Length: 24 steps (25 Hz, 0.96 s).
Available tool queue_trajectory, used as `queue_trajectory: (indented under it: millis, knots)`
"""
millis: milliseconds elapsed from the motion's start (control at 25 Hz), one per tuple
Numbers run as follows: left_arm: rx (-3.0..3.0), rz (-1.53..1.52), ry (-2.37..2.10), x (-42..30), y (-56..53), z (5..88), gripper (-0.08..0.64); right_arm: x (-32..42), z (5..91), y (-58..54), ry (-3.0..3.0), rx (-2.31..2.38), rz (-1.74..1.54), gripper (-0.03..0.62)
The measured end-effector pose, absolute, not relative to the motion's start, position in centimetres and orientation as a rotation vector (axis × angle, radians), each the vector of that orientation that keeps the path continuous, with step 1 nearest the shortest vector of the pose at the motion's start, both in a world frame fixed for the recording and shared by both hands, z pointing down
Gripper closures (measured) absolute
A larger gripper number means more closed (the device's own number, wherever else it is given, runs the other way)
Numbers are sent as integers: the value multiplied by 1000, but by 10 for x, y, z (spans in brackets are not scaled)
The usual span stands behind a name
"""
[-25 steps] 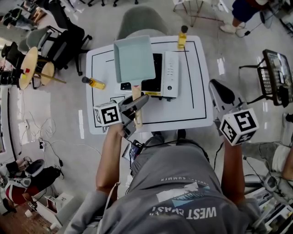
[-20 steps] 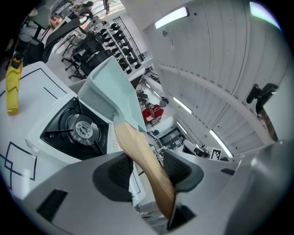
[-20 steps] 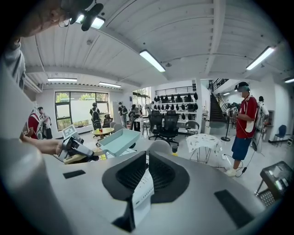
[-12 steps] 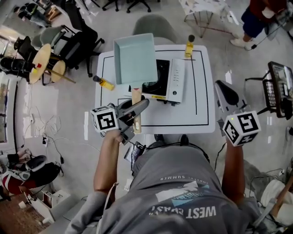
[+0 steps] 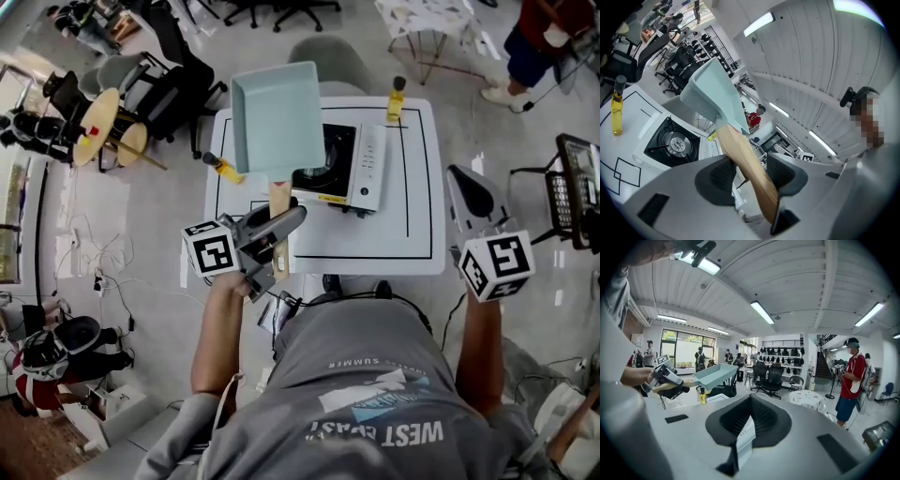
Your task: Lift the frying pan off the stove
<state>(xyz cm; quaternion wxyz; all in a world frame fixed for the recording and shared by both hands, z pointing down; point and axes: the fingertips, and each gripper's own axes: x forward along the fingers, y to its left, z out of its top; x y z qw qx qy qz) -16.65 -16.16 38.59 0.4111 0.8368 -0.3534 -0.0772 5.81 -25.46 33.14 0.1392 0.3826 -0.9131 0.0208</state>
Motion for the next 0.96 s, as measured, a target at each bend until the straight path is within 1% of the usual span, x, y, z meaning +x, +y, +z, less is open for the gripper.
queue_trajectory:
  millis: [960]
  knots:
    - [2088, -202, -897, -169, -162, 390, 366, 62, 337, -254, -2629, 1112, 84, 584]
